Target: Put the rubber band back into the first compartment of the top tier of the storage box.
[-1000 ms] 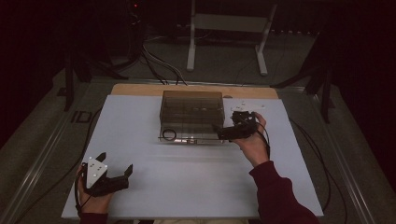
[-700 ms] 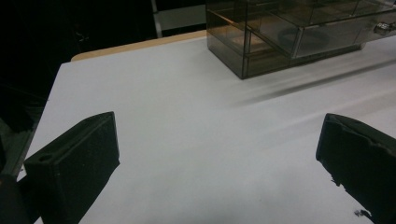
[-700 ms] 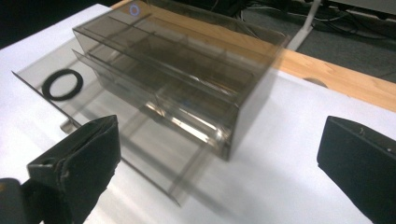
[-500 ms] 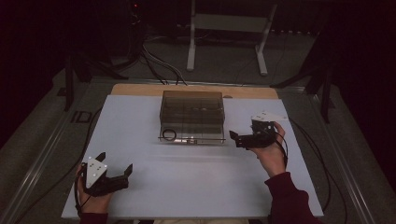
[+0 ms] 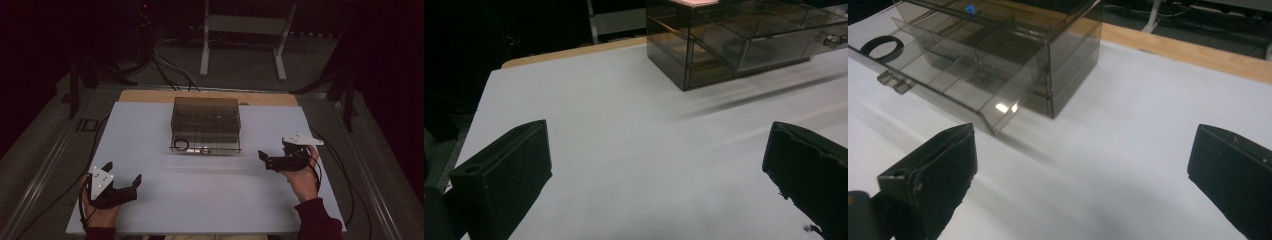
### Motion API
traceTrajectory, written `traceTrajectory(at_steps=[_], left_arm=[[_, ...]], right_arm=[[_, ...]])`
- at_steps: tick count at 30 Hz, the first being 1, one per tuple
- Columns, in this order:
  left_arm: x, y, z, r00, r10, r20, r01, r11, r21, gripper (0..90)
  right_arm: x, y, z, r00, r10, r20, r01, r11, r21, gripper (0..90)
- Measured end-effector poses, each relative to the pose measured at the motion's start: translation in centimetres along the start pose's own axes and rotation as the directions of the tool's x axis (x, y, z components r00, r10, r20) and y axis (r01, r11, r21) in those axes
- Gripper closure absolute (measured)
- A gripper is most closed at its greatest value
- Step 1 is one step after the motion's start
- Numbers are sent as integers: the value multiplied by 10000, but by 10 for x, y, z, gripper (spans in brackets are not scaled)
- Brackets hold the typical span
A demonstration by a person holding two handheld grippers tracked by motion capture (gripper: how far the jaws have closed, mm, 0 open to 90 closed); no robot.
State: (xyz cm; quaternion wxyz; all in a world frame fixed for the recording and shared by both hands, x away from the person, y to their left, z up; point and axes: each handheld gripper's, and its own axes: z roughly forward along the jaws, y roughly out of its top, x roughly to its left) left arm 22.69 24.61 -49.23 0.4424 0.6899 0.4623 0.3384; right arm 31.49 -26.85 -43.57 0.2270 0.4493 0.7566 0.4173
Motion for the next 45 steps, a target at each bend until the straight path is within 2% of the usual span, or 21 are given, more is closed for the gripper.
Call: traceTrajectory(at_steps=[5,12,16,24,31,45], left_arm=[[2,1,0,10000,-35,1,35,10000,-27,3],[5,1,-2,9998,-195,-14,195,9997,-119,3],[6,2,-3,9997,-235,-13,235,9996,-161,3],[8,3,-3,9993,-385,-19,385,9989,-267,3],[9,4,-3,9989,-441,173,445,9987,-236,3],[10,4,-3,9970,-527,561,543,9982,-272,3]], right_arm=[[-2,-12,-5,10000,32,72,-31,9999,-124,0],[-1,-28,-14,9998,10,205,3,9981,-623,0],[-1,-31,-17,9998,-20,218,36,9974,-716,0],[-1,-55,-22,9998,144,136,-131,9959,-900,0],[-1,-72,-23,9989,469,33,-464,9944,-948,0],[-3,-87,-34,9976,684,76,-669,9899,-1249,0]])
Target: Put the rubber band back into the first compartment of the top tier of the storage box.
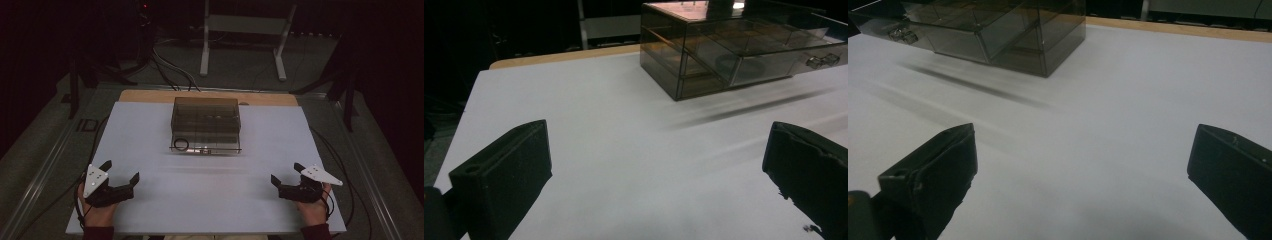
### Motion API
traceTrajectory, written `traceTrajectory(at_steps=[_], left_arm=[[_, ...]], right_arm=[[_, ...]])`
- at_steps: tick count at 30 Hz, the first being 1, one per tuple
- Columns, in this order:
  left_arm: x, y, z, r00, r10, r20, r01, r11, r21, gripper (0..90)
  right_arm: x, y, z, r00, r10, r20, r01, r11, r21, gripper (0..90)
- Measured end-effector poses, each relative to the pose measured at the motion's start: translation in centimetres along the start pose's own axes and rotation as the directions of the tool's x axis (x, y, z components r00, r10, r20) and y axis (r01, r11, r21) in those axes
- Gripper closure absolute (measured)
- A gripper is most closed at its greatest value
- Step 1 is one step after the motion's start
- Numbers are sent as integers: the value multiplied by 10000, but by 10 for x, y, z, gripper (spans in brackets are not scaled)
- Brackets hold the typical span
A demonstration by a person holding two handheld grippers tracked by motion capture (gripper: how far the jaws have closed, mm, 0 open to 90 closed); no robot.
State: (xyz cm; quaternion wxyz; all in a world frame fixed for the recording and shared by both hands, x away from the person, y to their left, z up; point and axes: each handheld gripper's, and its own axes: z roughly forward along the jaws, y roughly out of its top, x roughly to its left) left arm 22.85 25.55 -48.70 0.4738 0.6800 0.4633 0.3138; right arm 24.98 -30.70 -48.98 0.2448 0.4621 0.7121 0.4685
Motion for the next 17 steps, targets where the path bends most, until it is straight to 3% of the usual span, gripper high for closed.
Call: traceTrajectory(at_steps=[6,17], left_arm=[[2,-1,-2,9999,-137,79,138,9999,-70,3],[1,-4,1,9999,-159,-30,159,9995,270,3]], right_arm=[[-1,-5,1,10000,-82,53,82,9999,144,0],[-5,-7,2,9998,65,201,-72,9993,378,0]])
